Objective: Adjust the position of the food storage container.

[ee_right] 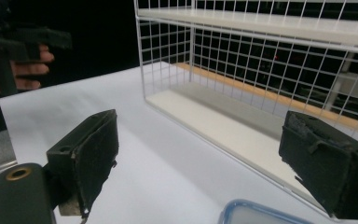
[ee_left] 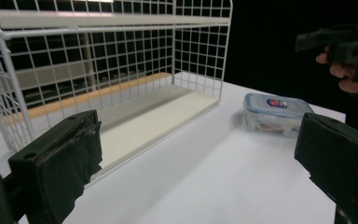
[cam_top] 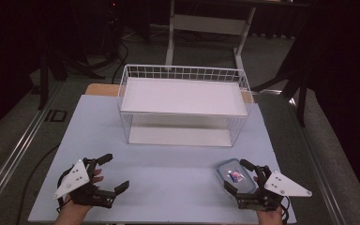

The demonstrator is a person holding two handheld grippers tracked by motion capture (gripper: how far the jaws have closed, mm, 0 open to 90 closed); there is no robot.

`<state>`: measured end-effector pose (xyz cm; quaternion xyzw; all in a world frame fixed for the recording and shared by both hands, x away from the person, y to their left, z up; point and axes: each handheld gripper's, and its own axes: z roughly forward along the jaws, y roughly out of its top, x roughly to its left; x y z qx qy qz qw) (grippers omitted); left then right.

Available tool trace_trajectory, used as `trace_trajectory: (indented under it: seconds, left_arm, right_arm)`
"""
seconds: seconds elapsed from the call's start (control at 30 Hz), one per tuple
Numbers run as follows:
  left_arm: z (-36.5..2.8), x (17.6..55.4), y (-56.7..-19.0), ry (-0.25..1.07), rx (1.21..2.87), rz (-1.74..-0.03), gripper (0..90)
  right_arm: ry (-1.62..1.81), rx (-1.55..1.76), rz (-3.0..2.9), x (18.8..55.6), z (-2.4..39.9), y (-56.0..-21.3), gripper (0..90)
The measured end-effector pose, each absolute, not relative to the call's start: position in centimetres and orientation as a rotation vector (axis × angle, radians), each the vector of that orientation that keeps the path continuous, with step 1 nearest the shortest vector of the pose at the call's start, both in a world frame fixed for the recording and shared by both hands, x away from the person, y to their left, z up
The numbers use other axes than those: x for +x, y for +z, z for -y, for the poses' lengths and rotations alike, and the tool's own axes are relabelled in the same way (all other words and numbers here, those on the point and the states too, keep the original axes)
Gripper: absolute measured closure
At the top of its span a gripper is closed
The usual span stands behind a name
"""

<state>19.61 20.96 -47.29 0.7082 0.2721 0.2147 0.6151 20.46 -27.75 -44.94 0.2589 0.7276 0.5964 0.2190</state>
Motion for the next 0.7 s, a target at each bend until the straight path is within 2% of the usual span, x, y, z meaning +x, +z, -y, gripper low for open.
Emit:
trace_trajectory:
  seconds: [0.4,0.53,0.63,0.7]
  left_arm:
    - [-20.0,19.6,-47.7,0.496,1.631,-0.616,1.6]
    - [-19.9,19.7,-47.8,0.489,1.631,-0.614,1.6]
    - [-19.9,19.8,-47.8,0.487,1.632,-0.612,1.6]
    - [-20.0,19.8,-47.8,0.477,1.625,-0.612,1.6]
  right_arm:
    - [1.713,0.779,-2.063,21.0,27.8,-43.8,11.8]
    - [1.596,0.786,-2.077,21.1,28.2,-43.9,11.6]
    - [1.56,0.808,-2.1,21.3,29.2,-44.3,14.7]
    - [1.512,0.815,-2.119,21.2,29.8,-44.7,22.1]
